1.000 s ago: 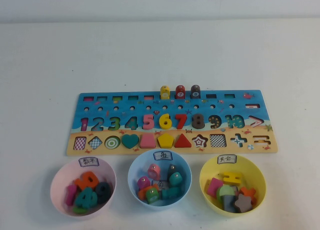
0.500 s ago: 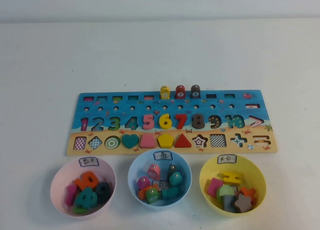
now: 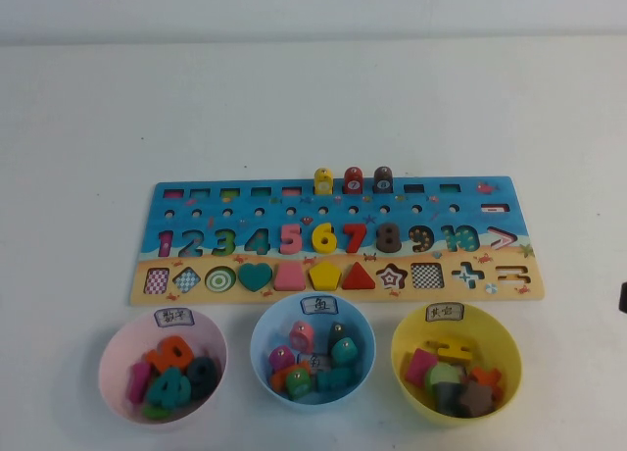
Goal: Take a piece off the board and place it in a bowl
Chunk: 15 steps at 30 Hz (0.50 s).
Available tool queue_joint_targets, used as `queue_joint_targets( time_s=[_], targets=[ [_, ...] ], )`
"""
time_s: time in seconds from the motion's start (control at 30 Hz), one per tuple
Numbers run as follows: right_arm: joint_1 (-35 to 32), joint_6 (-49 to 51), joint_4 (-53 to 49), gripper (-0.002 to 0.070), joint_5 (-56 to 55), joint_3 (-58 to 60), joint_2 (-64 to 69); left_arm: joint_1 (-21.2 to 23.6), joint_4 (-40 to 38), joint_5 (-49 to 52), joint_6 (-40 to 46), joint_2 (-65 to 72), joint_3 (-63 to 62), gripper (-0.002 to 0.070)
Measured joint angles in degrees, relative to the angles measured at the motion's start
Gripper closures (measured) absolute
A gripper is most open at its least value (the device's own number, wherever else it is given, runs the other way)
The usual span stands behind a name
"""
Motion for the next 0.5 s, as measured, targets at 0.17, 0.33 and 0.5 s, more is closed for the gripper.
queue_joint_targets(
  time_s=[0.17, 0.33, 0.5],
  targets=[
    [0.78, 0.00, -1.23, 0.0694, 3.46, -7.63, 12.01, 0.00, 0.00, 0.00, 0.31, 0.00, 0.00, 0.0678],
    [7.84, 2.08, -5.42, 0.0694, 3.09, -15.02, 21.38, 0.00, 0.00, 0.00, 0.31, 0.00, 0.00, 0.0678],
    [15.69, 7.68, -13.58, 0.0694, 3.32, -24.06, 31.34, 0.00, 0.00, 0.00, 0.00, 0.00, 0.00, 0.0678]
  ],
)
